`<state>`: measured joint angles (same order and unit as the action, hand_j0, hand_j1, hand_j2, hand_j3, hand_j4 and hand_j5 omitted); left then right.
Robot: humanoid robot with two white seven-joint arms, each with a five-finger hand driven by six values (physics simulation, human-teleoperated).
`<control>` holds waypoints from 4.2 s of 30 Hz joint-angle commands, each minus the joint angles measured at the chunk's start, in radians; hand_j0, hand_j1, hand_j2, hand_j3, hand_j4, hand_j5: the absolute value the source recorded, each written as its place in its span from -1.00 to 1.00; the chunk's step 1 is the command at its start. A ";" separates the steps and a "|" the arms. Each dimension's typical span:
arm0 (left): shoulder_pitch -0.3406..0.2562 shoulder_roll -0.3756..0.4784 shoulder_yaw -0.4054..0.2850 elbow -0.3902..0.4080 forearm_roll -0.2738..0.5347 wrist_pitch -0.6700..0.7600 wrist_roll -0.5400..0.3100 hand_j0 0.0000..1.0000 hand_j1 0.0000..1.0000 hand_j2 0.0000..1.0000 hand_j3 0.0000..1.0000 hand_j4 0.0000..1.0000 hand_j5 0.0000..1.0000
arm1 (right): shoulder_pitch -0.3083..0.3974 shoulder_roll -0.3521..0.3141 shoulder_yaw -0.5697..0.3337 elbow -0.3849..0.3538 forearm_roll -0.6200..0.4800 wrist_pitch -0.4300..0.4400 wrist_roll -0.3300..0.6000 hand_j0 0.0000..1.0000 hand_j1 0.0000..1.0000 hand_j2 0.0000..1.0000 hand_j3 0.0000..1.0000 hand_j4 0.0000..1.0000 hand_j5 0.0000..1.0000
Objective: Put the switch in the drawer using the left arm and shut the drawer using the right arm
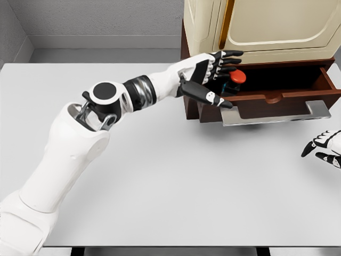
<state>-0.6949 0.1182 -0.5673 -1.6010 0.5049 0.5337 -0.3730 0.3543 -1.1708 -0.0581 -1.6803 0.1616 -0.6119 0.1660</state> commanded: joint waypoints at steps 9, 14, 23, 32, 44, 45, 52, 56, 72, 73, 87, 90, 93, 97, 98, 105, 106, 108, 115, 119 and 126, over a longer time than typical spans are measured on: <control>-0.037 -0.118 -0.042 0.063 -0.120 0.002 0.000 1.00 1.00 1.00 1.00 1.00 1.00 | 0.000 -0.001 0.000 0.002 -0.007 0.001 0.000 0.00 0.00 0.00 0.00 0.00 0.00; -0.009 0.067 -0.016 -0.201 0.053 -0.003 -0.003 1.00 1.00 1.00 1.00 1.00 1.00 | 0.000 -0.003 -0.002 0.001 -0.007 0.001 0.000 0.00 0.00 0.00 0.00 0.00 0.00; 0.084 0.351 0.185 -0.201 0.126 -0.155 -0.238 1.00 1.00 1.00 1.00 1.00 1.00 | -0.009 -0.009 0.003 -0.004 -0.031 0.001 0.003 0.00 0.00 0.00 0.00 0.00 0.00; 0.620 0.480 0.589 -0.168 -0.166 -0.931 -0.238 1.00 1.00 1.00 1.00 1.00 1.00 | -0.011 -0.013 0.003 -0.010 -0.103 0.001 0.001 0.00 0.00 0.00 0.00 0.00 0.00; 0.749 0.429 0.767 0.176 -0.289 -1.145 -0.238 1.00 1.00 1.00 1.00 1.00 1.00 | -0.051 -0.016 0.009 -0.029 -0.117 0.001 0.001 0.00 0.00 0.00 0.00 0.00 0.00; 0.749 0.429 0.767 0.174 -0.289 -1.145 -0.238 1.00 1.00 1.00 1.00 1.00 1.00 | -0.051 -0.016 0.011 -0.029 -0.117 0.001 0.001 0.00 0.00 0.00 0.00 0.00 0.00; 0.747 0.428 0.767 0.168 -0.290 -1.145 -0.238 1.00 1.00 1.00 1.00 1.00 1.00 | -0.109 -0.004 0.055 -0.078 -0.119 0.001 0.001 0.01 0.01 0.01 0.01 0.01 0.01; 0.747 0.428 0.767 0.170 -0.293 -1.145 -0.238 1.00 1.00 1.00 1.00 1.00 1.00 | -0.172 0.013 0.101 -0.078 -0.120 0.001 0.001 0.01 0.01 0.01 0.01 0.01 0.01; 0.746 0.428 0.765 0.168 -0.293 -1.145 -0.238 1.00 1.00 1.00 1.00 1.00 1.00 | -0.244 0.020 0.179 -0.056 -0.111 0.001 0.004 0.02 0.02 0.02 0.02 0.02 0.02; 0.746 0.428 0.765 0.168 -0.293 -1.145 -0.238 1.00 1.00 1.00 1.00 1.00 1.00 | -0.244 0.020 0.179 -0.056 -0.109 0.001 0.004 0.02 0.02 0.02 0.02 0.02 0.02; 0.744 0.426 0.762 0.165 -0.307 -1.145 -0.238 1.00 1.00 1.00 1.00 1.00 1.00 | -0.327 0.046 0.230 -0.007 -0.108 0.001 0.007 0.04 0.04 0.04 0.04 0.04 0.04; 0.744 0.426 0.762 0.164 -0.307 -1.145 -0.238 1.00 1.00 1.00 1.00 1.00 1.00 | -0.341 0.051 0.245 -0.004 -0.106 0.001 0.009 0.04 0.04 0.04 0.04 0.04 0.04; 0.744 0.420 0.764 0.162 -0.307 -1.145 -0.238 1.00 1.00 1.00 1.00 1.00 1.00 | -0.341 0.051 0.245 -0.004 -0.103 0.001 0.010 0.04 0.04 0.04 0.04 0.04 0.04; 0.746 0.420 0.762 0.161 -0.307 -1.145 -0.238 1.00 1.00 1.00 1.00 1.00 1.00 | -0.413 0.080 0.310 0.007 -0.091 0.001 0.009 0.04 0.04 0.04 0.04 0.04 0.04; 0.744 0.420 0.762 0.161 -0.309 -1.145 -0.238 1.00 1.00 1.00 1.00 1.00 1.00 | -0.426 0.083 0.323 0.014 -0.090 0.001 0.010 0.04 0.04 0.04 0.04 0.04 0.04; 0.746 0.420 0.762 0.161 -0.309 -1.145 -0.238 1.00 1.00 1.00 1.00 1.00 1.00 | -0.495 0.106 0.379 0.064 -0.080 0.001 0.010 0.06 0.06 0.06 0.06 0.06 0.06; 0.746 0.420 0.762 0.161 -0.309 -1.145 -0.238 1.00 1.00 1.00 1.00 1.00 1.00 | -0.506 0.120 0.383 0.068 -0.080 0.001 0.010 0.06 0.06 0.06 0.06 0.06 0.06; 0.746 0.420 0.762 0.161 -0.309 -1.145 -0.238 1.00 1.00 1.00 1.00 1.00 1.00 | -0.532 0.135 0.396 0.085 -0.077 0.001 0.010 0.06 0.06 0.06 0.06 0.06 0.06; 0.746 0.420 0.762 0.161 -0.309 -1.145 -0.238 1.00 1.00 1.00 1.00 1.00 1.00 | -0.581 0.155 0.425 0.131 -0.076 0.001 0.010 0.09 0.09 0.09 0.09 0.09 0.09; 0.744 0.420 0.762 0.161 -0.315 -1.145 -0.238 1.00 1.00 1.00 1.00 1.00 1.00 | -0.626 0.181 0.460 0.156 -0.073 0.001 0.010 0.10 0.10 0.10 0.10 0.10 0.10; 0.744 0.420 0.762 0.161 -0.315 -1.145 -0.238 1.00 1.00 1.00 1.00 1.00 1.00 | -0.663 0.212 0.478 0.172 -0.065 0.001 0.010 0.10 0.10 0.10 0.10 0.10 0.10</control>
<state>0.0491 0.5375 0.1949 -1.4397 0.1822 -0.6130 -0.6111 -0.3083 -0.9659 0.4150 -1.5129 0.0888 -0.6101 0.1830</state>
